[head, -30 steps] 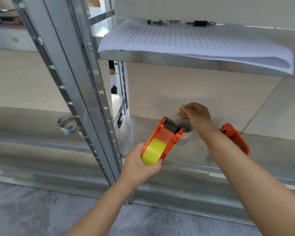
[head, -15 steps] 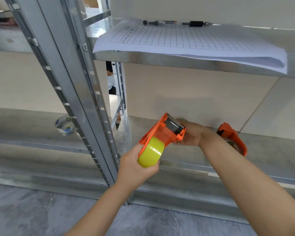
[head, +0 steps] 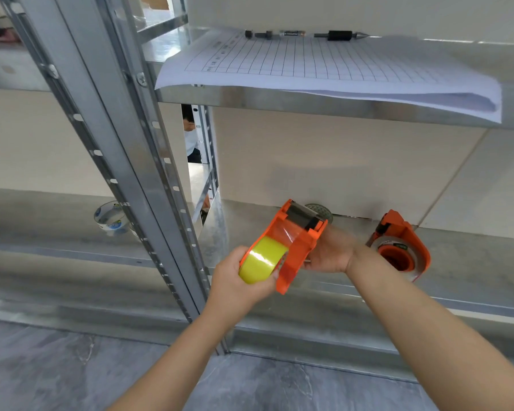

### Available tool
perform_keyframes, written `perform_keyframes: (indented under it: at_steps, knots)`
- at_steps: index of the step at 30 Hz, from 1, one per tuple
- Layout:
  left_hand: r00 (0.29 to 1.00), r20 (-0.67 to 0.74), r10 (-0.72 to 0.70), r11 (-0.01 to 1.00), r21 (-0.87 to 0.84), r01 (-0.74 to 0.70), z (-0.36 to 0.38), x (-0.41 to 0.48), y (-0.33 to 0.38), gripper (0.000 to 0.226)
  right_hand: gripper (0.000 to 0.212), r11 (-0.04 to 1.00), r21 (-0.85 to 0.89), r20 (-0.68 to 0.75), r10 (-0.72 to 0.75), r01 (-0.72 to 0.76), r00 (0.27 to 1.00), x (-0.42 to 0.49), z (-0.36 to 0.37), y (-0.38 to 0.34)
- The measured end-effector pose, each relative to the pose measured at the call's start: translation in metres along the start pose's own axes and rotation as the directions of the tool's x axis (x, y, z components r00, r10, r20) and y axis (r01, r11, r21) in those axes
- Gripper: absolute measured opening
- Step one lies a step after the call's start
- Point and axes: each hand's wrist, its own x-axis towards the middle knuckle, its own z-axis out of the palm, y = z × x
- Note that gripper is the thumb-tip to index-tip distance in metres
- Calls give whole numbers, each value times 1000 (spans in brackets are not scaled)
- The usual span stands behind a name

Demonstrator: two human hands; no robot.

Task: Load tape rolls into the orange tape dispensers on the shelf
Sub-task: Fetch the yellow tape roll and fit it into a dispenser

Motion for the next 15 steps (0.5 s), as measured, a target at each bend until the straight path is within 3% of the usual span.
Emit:
perform_keyframes:
  at_steps: [3, 8, 15]
  knots:
    - [996, -1, -94, 984, -154, 93, -3, 7, -2, 23, 28, 996, 79, -64, -32, 37, 997, 2, 0, 22]
    - [972, 16, -233, 897, -384, 221, -1, 26, -9, 7, 46, 973, 149, 67, -188, 177, 980, 0, 4, 62]
    - [897, 143, -418, 637, -658, 401, 13, 60, -30, 11, 34, 945, 146, -110, -277, 291, 954, 9, 17, 77]
